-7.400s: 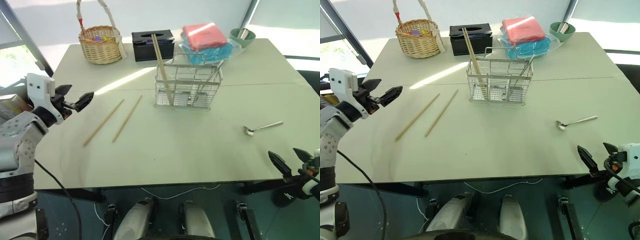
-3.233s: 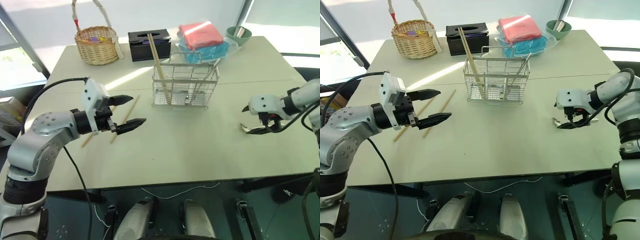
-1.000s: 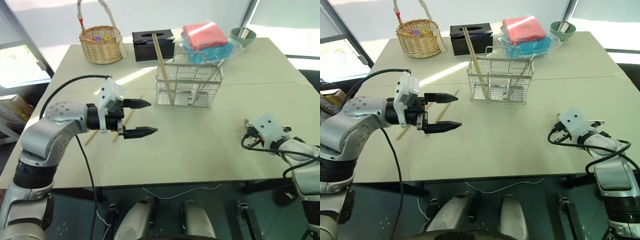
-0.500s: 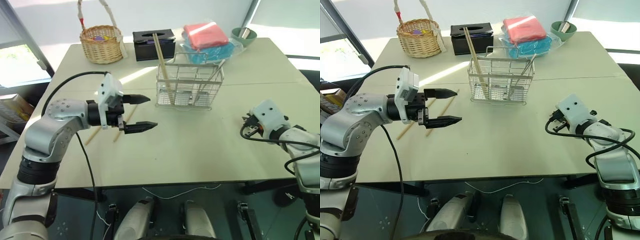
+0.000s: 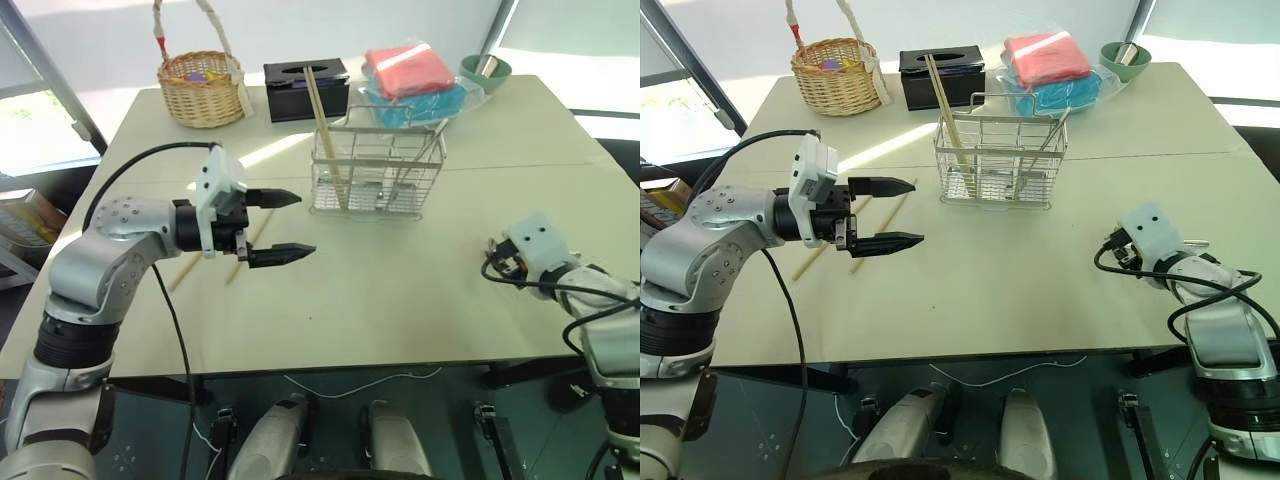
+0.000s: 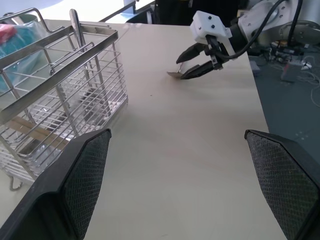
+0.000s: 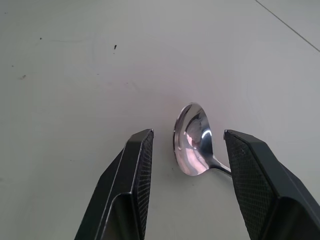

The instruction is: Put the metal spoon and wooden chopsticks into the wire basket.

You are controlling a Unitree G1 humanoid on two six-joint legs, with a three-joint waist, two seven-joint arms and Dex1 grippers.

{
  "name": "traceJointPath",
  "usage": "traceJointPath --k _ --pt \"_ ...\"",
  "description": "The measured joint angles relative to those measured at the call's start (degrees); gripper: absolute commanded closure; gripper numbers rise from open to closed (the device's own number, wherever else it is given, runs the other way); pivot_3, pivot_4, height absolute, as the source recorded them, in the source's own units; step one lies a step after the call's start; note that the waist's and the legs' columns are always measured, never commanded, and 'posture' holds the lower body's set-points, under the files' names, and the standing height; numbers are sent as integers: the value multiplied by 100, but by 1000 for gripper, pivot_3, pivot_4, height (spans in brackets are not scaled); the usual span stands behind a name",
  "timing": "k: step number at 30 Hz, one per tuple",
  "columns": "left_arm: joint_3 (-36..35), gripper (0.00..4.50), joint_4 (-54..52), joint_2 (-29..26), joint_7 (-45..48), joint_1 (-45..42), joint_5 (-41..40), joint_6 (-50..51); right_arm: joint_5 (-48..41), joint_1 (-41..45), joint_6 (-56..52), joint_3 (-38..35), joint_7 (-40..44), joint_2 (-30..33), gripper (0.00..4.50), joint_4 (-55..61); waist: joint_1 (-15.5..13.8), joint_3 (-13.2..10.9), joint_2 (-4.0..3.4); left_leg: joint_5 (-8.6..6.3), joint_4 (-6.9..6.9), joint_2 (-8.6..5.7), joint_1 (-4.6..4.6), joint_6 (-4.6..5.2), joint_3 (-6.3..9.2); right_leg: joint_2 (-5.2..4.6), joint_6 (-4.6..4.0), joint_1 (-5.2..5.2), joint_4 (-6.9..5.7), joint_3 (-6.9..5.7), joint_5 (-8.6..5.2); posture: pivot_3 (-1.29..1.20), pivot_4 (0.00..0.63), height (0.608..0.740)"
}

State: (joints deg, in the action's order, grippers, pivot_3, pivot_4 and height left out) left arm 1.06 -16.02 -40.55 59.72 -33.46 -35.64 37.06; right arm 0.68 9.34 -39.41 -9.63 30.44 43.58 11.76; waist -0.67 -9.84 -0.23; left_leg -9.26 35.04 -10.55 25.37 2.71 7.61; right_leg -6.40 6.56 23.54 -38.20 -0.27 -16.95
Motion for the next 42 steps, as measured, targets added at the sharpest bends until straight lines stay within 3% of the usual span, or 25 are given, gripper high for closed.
traceJointPath --k 5,8,11,24,32,36,42 --pt "0 0 0 0 2 -36 0 7 29 67 59 27 -155 -69 2215 -231 -3 0 0 0 1 0 0 0 0 0 0 -1 0 0 0 0 150 725" --pt "0 0 0 0 2 -49 0 8 32 84 200 49 -256 -186 3050 -446 -3 0 0 0 0 0 0 0 0 0 0 -1 0 0 0 0 150 725" --pt "0 0 1 0 2 -60 0 9 32 84 275 81 -289 -205 4444 -532 -3 0 0 0 0 0 0 0 0 1 1 0 0 0 0 0 150 725" --pt "-1 0 20 0 -2 -101 9 2 65 221 517 120 -273 -108 4444 -159 15 1 1 0 -1 0 -1 -1 1 2 2 2 -1 0 1 0 150 725" --pt "-4 0 197 8 3 -343 67 -120 -487 2813 -323 -212 -575 -309 4444 687 99 -3 0 -1 -11 1 0 1 6 2 3 5 6 -2 3 0 150 725" --pt "11 0 372 26 16 -443 148 -183 -934 3678 -722 -350 -890 -1040 4444 583 115 -2 8 0 -13 0 8 1 5 1 8 12 6 -1 7 0 150 725" --pt "32 0 508 100 40 -568 256 -300 -1345 4944 -158 -489 -1487 -2065 4444 -21 145 -2 6 18 -19 -1 1 -28 6 4 11 15 -4 -1 10 0 150 725"
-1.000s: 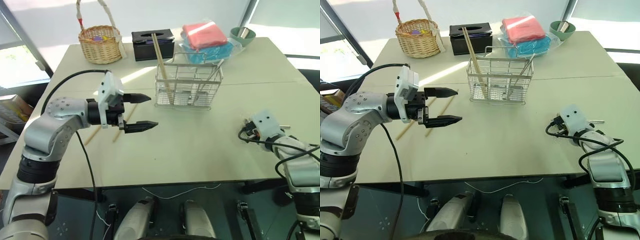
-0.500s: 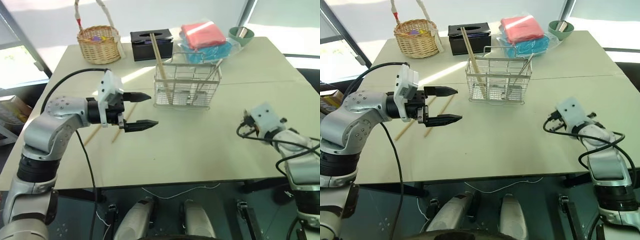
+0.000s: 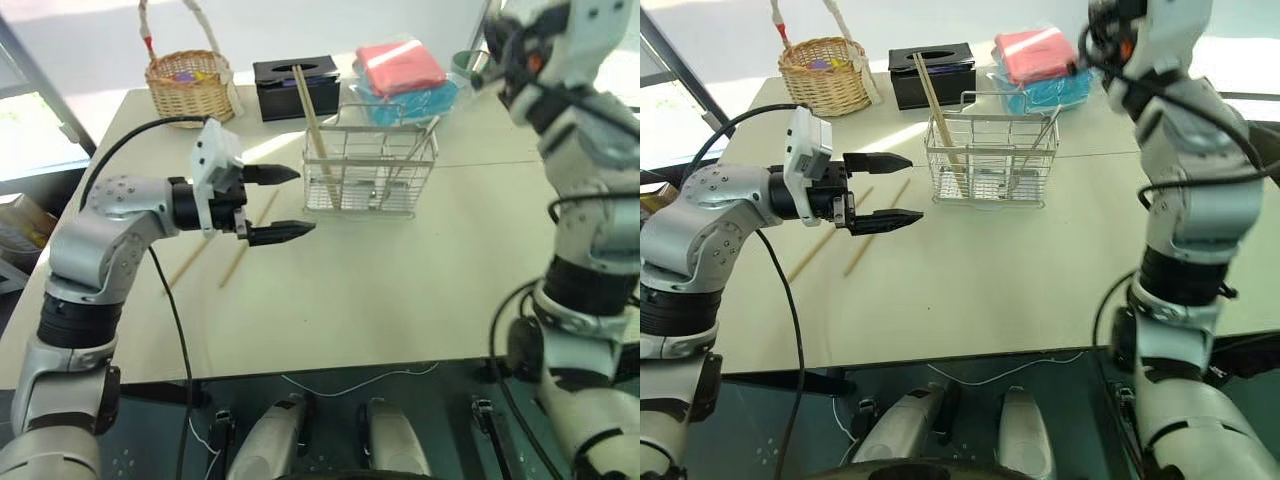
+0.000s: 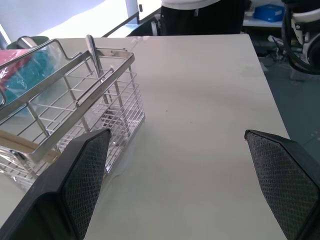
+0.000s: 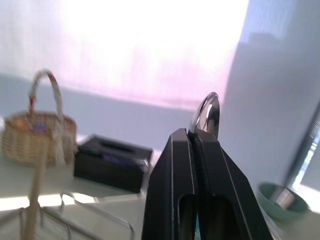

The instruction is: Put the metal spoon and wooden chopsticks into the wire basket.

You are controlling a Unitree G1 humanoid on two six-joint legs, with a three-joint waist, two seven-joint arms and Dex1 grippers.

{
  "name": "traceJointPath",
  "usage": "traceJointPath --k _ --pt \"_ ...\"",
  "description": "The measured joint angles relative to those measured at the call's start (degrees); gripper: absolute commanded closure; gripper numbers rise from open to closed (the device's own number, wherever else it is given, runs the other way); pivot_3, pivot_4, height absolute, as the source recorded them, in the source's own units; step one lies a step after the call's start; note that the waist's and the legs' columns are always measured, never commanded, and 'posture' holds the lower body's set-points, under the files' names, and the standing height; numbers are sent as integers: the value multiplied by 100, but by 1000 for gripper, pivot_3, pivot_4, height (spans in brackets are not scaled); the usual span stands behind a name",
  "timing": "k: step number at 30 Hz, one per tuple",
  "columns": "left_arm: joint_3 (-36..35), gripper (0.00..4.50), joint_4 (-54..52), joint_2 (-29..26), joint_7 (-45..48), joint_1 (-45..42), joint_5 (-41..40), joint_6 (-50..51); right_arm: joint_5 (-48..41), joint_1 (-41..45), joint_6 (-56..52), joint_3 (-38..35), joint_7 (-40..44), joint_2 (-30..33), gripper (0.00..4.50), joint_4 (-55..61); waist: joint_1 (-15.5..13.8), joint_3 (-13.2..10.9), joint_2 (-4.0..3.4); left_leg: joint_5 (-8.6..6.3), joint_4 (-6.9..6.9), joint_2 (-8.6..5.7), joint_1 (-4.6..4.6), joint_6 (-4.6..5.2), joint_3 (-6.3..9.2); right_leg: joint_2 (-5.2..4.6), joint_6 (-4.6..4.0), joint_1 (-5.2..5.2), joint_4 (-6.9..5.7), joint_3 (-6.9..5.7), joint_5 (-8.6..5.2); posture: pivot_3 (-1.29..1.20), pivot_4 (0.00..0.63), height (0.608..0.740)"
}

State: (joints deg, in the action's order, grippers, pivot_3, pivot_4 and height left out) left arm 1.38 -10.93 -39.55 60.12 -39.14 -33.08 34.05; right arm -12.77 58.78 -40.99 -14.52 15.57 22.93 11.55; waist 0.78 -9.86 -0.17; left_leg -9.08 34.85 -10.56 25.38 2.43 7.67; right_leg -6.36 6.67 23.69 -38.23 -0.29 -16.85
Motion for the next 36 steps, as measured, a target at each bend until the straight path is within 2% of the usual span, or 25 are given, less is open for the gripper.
traceJointPath --k 5,10,15,21,26,31,36 --pt "-10 0 180 10 -9 -21 91 -104 -271 534 586 -187 -367 -565 4444 -848 4 -1 -2 1 -1 0 -1 1 1 6 -4 5 -10 2 11 0 150 725" --pt "-49 0 310 9 -52 -101 192 -198 -986 1202 908 -795 -877 -1269 4444 -1823 11 -1 -2 18 -9 8 -1 -23 5 20 -13 41 -20 6 20 0 150 725" --pt "-53 0 295 10 -91 -102 192 -198 -1299 1186 1020 -950 -1150 -1537 4444 -2328 23 -1 -3 27 -22 12 1 -20 6 27 -17 55 -24 13 22 0 150 725" --pt "-84 0 256 0 -177 -71 190 -193 -1714 595 445 -936 -1675 -1906 4444 -1995 33 -1 -3 51 -63 15 2 -49 6 28 -26 66 -40 25 26 0 150 725" --pt "-157 0 228 -43 -182 2 188 -191 -1963 217 -26 -910 -2055 -1936 4444 -1259 37 -1 -3 55 -71 16 4 -54 6 29 -34 83 -67 30 21 0 150 725" --pt "-176 0 234 -43 -168 4 190 -192 -2005 135 -98 -687 -2085 -1770 4444 -688 39 -1 -3 47 -71 19 3 -41 5 34 -38 85 -74 31 19 0 150 725" --pt "-174 0 365 -40 -140 -112 220 -204 -2005 224 20 -692 -2040 -1468 4444 -853 29 -1 -3 47 -70 19 3 -41 5 35 -38 83 -74 31 20 0 150 725"
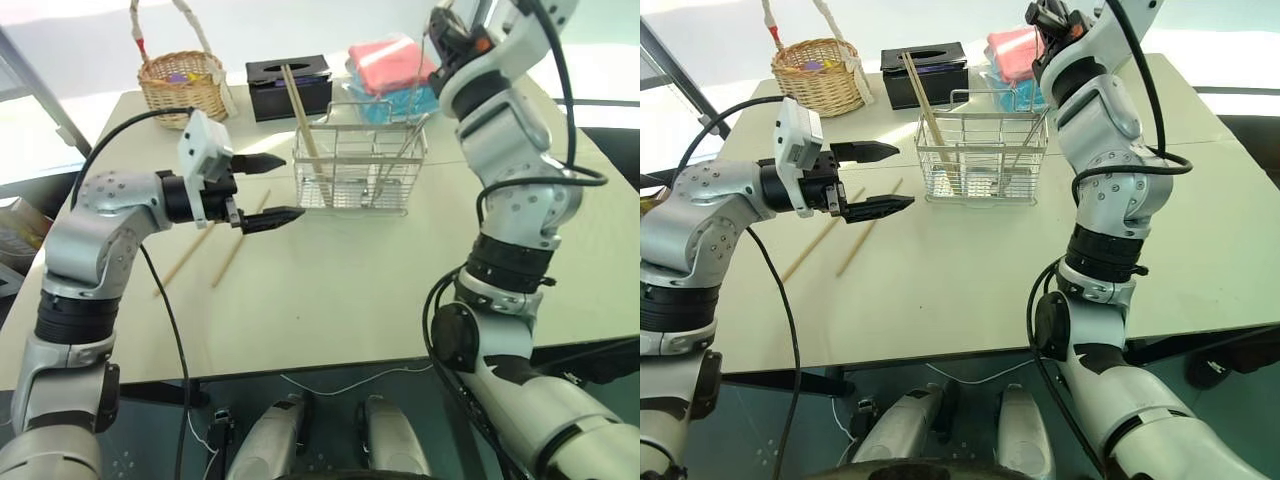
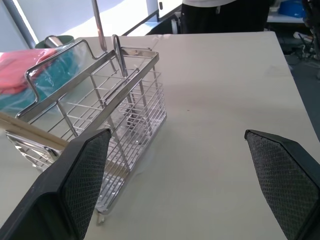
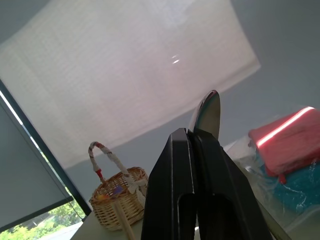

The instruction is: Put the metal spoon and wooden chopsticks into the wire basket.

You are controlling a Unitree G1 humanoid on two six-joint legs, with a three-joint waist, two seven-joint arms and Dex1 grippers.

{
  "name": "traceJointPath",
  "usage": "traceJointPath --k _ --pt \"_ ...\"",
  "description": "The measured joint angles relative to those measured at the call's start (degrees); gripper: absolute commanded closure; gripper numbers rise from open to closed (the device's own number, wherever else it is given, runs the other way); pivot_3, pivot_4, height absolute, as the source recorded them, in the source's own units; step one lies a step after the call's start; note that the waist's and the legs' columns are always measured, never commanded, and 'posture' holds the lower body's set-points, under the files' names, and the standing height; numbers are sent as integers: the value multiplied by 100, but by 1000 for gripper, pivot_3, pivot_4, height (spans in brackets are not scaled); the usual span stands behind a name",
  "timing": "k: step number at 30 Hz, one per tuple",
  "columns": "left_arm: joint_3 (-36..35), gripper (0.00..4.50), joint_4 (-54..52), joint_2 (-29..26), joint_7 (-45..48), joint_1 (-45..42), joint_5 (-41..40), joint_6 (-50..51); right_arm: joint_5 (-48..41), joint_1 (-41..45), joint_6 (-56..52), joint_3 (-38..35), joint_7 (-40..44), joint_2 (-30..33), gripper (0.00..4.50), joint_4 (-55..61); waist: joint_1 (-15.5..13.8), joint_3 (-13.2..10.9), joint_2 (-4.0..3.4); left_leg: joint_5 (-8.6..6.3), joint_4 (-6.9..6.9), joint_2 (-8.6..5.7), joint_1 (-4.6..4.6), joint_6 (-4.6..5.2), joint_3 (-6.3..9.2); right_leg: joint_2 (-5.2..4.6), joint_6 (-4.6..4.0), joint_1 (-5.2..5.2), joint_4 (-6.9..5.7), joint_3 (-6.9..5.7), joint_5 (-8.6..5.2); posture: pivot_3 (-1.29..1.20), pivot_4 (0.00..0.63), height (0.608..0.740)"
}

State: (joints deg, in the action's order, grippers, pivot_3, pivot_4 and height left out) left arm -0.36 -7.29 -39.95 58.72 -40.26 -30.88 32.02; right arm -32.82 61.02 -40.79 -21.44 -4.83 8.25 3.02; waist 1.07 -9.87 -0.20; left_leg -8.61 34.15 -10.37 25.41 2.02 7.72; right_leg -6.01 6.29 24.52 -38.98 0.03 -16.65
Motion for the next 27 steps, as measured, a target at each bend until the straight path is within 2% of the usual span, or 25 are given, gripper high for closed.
traceJointPath --k 5,14,21,27 --pt "5 0 58 21 77 -66 41 -44 -187 262 -38 -146 -108 73 4444 -78 12 0 0 5 -3 2 0 -7 0 0 0 1 0 0 0 0 150 725" --pt "11 0 171 85 117 -74 113 -144 -812 256 -569 -162 -550 -21 4444 533 8 0 0 0 -3 2 0 1 0 0 -2 2 0 1 -1 0 150 725" --pt "16 0 195 140 161 -105 165 -154 -1043 -192 -680 -84 -727 -243 4444 663 9 0 0 0 -2 2 -1 1 0 1 -2 1 -1 1 -1 0 150 725" --pt "14 0 194 141 166 -105 165 -152 -845 -752 -520 80 -568 -240 4444 428 9 0 0 1 -1 2 0 1 -1 2 -2 1 -1 0 -1 0 150 725"
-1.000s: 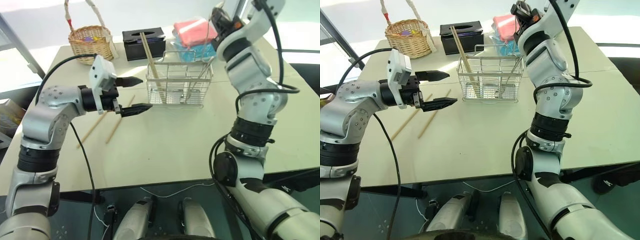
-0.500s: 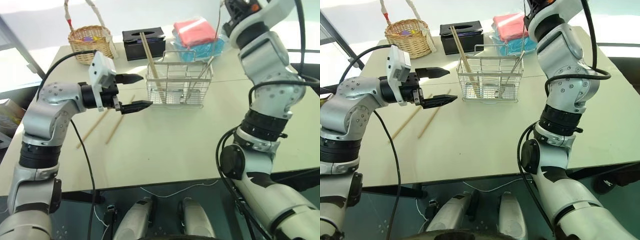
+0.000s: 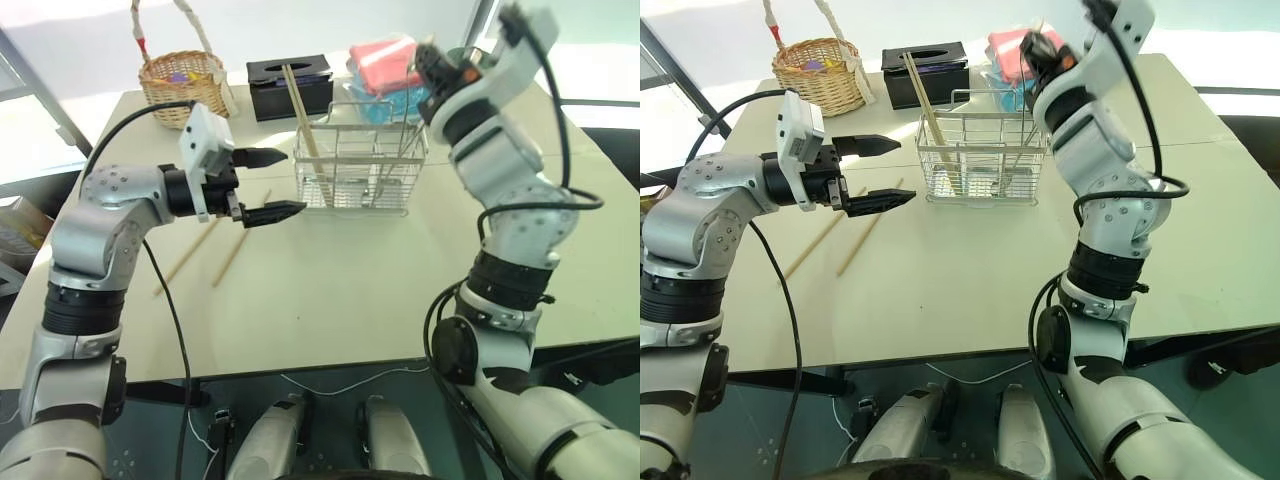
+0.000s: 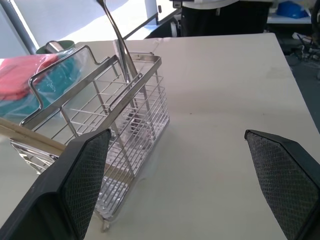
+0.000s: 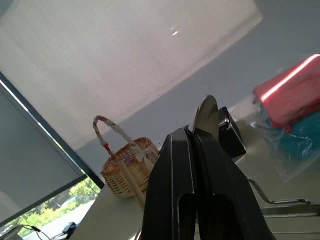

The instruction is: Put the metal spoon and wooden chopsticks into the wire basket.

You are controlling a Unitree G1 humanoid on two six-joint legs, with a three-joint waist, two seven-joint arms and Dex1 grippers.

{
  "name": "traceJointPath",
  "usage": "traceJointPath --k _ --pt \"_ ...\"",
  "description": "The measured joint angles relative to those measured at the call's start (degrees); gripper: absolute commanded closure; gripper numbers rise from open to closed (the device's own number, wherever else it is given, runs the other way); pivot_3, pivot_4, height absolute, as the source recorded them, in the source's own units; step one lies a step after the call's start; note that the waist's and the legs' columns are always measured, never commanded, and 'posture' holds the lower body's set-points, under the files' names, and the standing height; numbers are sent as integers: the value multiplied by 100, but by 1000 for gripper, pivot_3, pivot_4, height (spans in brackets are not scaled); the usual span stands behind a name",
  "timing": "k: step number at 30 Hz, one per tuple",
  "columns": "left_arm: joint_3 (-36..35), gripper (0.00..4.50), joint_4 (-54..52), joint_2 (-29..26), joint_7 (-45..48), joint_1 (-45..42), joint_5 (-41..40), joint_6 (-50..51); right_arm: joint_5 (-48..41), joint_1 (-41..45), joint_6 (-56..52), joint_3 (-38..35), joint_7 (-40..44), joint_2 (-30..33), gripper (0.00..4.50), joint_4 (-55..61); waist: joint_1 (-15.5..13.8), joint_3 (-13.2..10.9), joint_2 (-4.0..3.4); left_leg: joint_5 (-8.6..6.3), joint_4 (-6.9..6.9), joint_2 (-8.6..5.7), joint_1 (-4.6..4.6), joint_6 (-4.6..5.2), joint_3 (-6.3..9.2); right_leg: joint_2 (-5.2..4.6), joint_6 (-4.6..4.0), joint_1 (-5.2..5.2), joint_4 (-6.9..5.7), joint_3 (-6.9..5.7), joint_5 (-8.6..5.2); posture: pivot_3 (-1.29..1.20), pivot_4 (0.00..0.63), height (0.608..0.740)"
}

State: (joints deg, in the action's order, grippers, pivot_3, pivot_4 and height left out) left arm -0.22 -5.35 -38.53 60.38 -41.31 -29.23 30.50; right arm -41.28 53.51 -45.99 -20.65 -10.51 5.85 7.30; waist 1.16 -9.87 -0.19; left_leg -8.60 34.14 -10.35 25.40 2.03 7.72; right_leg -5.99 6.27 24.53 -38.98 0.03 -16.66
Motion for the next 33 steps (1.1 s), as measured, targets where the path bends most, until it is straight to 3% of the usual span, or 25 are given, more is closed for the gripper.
traceJointPath --k 4,6,9,13,17,24,28,33 --pt "0 0 -2 0 -3 0 1 1 50 -92 161 -4 134 23 3182 -265 1 0 0 2 0 0 -1 -3 0 0 0 -1 0 0 0 0 150 725" --pt "0 0 -2 0 -7 0 1 1 54 -227 169 -11 135 6 1990 -441 1 0 0 2 0 0 -1 -4 0 1 0 -1 0 0 0 0 150 725" --pt "-2 0 -2 -1 -19 0 1 1 60 -348 168 -4 135 4 573 -529 1 0 0 4 0 1 0 -6 0 0 0 0 0 0 0 0 150 725" --pt "-2 0 -4 -1 -29 0 1 1 158 -351 137 151 271 286 573 -493 0 0 0 4 0 1 0 -7 0 0 0 0 0 0 0 0 150 725" --pt "-6 0 -3 -4 -41 1 3 0 179 -297 -107 498 835 1067 573 -158 -19 0 0 -1 1 0 1 2 0 -1 0 0 2 0 0 0 150 725" --pt "-39 0 95 -63 -89 -3 109 -31 95 104 -247 1286 3205 2990 573 799 -6 2 5 -6 2 6 2 9 -2 -2 1 -6 16 -3 0 0 150 725" --pt "-94 0 468 -219 -163 -11 356 -264 -124 -523 -368 1681 4611 3849 573 1334 -28 1 8 -10 5 8 3 16 -2 -3 1 -17 38 -9 1 0 150 725" --pt "-161 0 1300 -382 -376 -64 708 -506 -122 -1547 -356 2005 5440 4275 573 1815 -42 -1 12 -16 9 8 12 26 -3 -8 3 -22 60 -11 4 0 150 725"
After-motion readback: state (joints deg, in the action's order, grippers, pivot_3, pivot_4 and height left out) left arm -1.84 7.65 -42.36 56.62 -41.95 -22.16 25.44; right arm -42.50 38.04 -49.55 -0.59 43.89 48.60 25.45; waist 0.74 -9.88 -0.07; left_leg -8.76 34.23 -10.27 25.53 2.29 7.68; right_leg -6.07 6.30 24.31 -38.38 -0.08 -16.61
